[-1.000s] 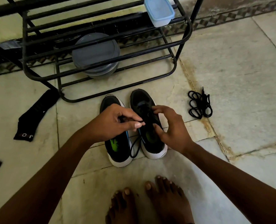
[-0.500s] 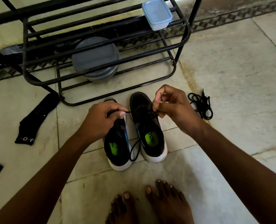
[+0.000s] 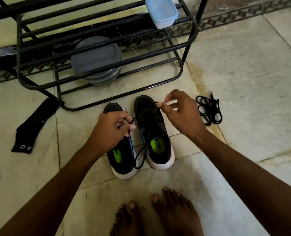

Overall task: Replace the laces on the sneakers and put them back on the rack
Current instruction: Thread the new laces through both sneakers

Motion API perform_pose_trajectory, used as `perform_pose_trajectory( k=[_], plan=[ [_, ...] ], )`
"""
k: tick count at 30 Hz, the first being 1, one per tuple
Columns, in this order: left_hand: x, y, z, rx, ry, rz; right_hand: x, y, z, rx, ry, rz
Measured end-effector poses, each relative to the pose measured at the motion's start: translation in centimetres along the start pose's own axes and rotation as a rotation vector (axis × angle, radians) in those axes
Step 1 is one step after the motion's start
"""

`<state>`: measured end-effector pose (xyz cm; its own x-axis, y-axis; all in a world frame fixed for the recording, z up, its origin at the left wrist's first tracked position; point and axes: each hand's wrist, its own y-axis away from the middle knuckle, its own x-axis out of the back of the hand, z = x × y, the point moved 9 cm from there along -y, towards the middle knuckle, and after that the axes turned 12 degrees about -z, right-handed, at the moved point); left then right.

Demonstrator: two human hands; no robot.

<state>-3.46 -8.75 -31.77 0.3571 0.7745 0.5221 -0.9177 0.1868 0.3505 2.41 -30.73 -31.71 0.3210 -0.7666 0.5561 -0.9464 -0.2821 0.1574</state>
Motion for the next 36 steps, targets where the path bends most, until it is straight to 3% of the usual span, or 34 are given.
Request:
perform_pose_trajectory(
  k=[4, 8, 13, 17, 36],
  plan=[
    [-1.1, -0.6, 0.3, 0.015, 0.145, 0.060, -0.9, 2.7, 1.0, 0.058, -0.014, 0.112],
    [-2.7, -1.1, -0.9, 0.074, 0.228, 0.104, -3.4, 4.3, 1.1, 0.143, 0.006, 0.010],
    [-3.7, -0.6, -1.9, 0.125, 0.423, 0.227, -5.8, 4.4, 1.1, 0.187, 0.231, -0.126],
    [-4.2, -0.6, -1.3, 0.109, 0.368, 0.256, -6.7, 4.8, 0.7, 0.266, 0.338, -0.126],
    [-4.6, -0.1, -1.0, 0.081, 0.344, 0.337, -6.1, 4.5, 0.7, 0.324, 0.289, -0.078]
  ],
)
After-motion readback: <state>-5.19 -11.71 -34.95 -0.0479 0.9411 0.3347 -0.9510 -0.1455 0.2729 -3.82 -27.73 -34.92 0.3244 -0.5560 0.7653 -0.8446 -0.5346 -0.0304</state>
